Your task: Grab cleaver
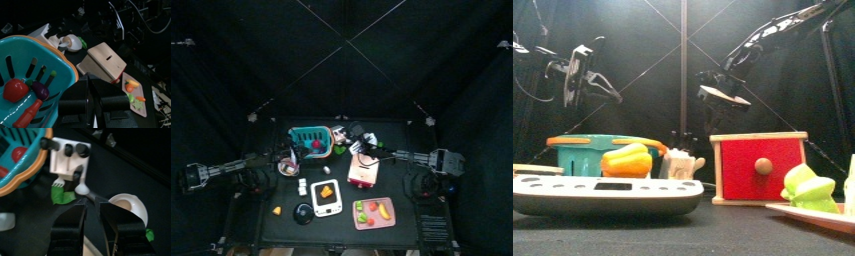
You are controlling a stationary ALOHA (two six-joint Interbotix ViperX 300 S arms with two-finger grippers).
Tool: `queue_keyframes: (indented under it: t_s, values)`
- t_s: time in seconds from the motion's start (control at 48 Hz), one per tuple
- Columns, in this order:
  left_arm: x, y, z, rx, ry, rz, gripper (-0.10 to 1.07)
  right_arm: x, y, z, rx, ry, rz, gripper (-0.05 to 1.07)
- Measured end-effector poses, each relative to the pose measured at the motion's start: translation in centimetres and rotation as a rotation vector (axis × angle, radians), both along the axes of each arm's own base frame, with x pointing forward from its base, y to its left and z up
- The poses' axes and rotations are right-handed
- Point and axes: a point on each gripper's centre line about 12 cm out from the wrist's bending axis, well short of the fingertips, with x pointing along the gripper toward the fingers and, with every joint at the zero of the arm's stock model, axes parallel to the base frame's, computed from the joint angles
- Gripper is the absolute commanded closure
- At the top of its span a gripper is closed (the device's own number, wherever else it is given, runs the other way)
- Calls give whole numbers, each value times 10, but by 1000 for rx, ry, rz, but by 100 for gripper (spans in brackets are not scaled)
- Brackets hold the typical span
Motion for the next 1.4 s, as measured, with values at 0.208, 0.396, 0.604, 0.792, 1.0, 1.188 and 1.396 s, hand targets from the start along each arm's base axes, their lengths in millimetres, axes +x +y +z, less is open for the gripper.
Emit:
queue_keyframes:
  t_s: [0.208,0.396,0.604,0.792,1.0,1.188,1.396]
  values:
    - [-2,-5,-8,23,24,-32,54,18,20,21,-19,-54,62,38]
    - [0,-14,-7,61,30,-84,54,34,24,50,-51,-125,82,38]
    - [0,-33,-9,83,21,-174,54,64,16,54,-72,-133,62,37]
    - [-4,-38,-6,95,3,-189,54,84,3,48,-104,-57,-26,28]
    - [-10,-40,-4,103,-16,-188,54,98,-9,37,-167,20,-84,10]
    - [-12,-40,-4,104,-17,-185,54,100,-11,33,-173,45,-109,4]
    - [-12,-40,-5,105,-14,-183,54,98,-18,26,-167,66,-132,4]
